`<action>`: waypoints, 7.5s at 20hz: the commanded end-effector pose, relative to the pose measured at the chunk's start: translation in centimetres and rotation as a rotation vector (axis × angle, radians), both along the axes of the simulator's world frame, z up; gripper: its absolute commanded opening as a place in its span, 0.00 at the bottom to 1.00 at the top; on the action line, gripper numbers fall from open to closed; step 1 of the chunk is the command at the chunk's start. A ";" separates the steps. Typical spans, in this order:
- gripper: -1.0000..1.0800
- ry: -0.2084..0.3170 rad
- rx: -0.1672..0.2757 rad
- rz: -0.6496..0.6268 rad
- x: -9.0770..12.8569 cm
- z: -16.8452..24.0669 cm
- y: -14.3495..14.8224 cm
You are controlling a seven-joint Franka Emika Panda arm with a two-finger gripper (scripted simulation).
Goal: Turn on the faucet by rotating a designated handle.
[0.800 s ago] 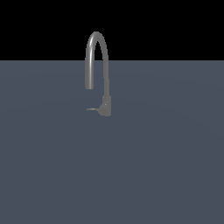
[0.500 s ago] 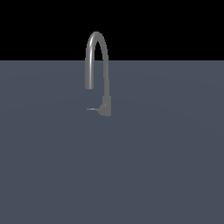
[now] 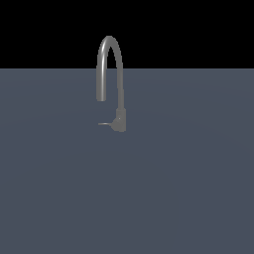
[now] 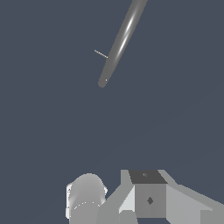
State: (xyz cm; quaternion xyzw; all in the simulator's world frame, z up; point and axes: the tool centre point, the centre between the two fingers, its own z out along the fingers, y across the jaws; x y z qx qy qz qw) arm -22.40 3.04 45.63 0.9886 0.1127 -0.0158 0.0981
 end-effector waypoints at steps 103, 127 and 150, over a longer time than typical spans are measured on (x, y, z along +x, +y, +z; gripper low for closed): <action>0.00 0.143 -1.874 1.897 22.4 -38.2 4.9; 0.00 0.148 -1.900 1.920 23.0 -36.2 5.5; 0.00 0.162 -1.866 1.949 22.5 -32.4 3.2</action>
